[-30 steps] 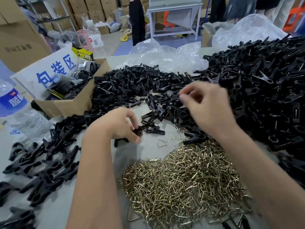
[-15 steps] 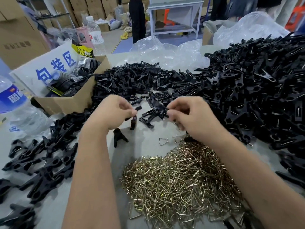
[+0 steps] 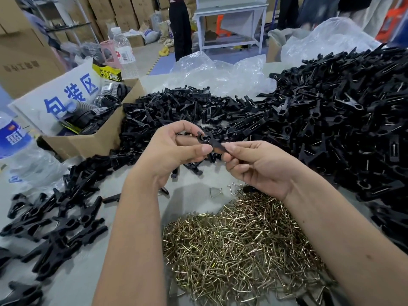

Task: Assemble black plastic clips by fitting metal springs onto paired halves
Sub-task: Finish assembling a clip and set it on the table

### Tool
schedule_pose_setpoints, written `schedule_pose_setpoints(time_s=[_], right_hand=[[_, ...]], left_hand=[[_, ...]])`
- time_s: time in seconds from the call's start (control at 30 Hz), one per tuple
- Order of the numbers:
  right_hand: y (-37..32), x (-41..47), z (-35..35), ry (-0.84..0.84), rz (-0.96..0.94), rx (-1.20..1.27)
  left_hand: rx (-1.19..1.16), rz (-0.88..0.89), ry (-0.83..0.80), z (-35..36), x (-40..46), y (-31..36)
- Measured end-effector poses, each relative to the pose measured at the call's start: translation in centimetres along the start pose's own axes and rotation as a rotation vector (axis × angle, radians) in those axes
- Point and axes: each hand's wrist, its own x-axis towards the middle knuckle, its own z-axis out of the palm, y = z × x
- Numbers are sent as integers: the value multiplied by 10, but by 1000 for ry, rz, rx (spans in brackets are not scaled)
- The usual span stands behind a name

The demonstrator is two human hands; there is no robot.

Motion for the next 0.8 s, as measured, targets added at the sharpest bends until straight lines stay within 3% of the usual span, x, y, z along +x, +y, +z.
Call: schedule_pose_setpoints(time_s=[0.4,0.57,0.8], right_hand=[[0,0,3,7,5,34],[-2,-1,1,14,-59,138],[-3,-2,2,35,-78,12]], left_hand=[[99,86,-132,4,-3,1],[1,136,-72,6,-3,1],[5,171,-65,2,-2,0]])
